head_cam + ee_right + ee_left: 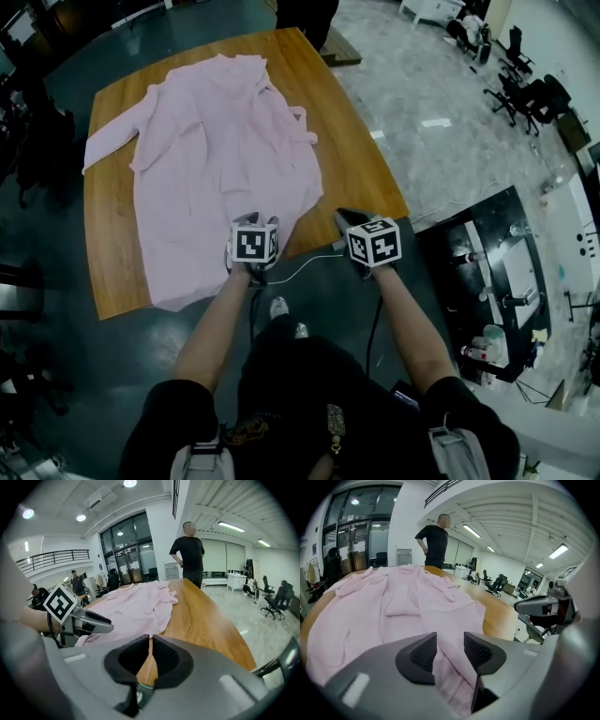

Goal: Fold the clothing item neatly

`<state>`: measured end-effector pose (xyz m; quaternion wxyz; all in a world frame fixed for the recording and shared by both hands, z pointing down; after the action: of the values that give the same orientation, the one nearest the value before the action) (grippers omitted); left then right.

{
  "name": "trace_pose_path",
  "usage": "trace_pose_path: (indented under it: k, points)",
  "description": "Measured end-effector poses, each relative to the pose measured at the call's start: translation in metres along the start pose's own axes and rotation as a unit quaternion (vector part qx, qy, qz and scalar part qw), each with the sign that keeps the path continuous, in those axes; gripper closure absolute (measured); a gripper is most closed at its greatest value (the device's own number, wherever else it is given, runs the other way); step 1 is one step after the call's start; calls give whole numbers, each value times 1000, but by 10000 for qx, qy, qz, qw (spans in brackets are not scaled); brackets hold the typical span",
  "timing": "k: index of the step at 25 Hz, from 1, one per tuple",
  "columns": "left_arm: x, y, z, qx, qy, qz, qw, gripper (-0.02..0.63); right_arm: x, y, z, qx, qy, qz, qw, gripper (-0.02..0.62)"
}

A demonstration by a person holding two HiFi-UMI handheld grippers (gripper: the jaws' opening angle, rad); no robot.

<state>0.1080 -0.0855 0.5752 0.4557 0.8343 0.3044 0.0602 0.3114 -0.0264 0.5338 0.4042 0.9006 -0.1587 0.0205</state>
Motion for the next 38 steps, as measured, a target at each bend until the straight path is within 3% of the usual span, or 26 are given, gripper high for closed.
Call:
trace_pose_path:
  k: [3,7,10,14,17,20,26,32,38]
  points:
    - [-7,12,0,-235,-78,-102,9996,423,-3,16,14,-73,-101,65,9999,580]
    - [-8,16,-2,-282,-123,-148,9994,539,-5,38,28,-183,-257,168,9994,578]
    - [-3,17,-2,-281,-164,-183,9993,582,0,55,37,-249,-361,241,9987,569]
    - [6,13,-1,-244,-202,-144,9994,588,9,82,49,-424,-579,434,9965,506]
    - [17,8,0,-184,-243,-112,9995,588,15,96,51,-645,-771,734,9922,505]
    - [30,1,-2,-111,-352,-46,9993,589,17,95,49,-795,-1119,1094,9845,577]
    - [61,-18,-23,-40,-545,149,9984,589,17,69,38,-730,-1591,1582,9718,578]
    - [97,-36,-48,-100,-499,266,9983,589,17,43,24,-687,-1808,1683,9666,578]
    - [114,-55,-56,-9,-550,212,9983,589,11,31,17,-805,-2003,1466,9654,578]
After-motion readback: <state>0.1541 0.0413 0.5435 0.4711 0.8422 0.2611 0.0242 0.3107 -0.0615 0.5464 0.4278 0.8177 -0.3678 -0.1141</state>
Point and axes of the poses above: the fingertips, and each gripper's own axes: y forward along the fingers, x to its right, z out of its top, the point moved 5 cm from there along -y, backward along the fingers, and after that the axes turned 7 degrees about -x, right-handed, at the moved point
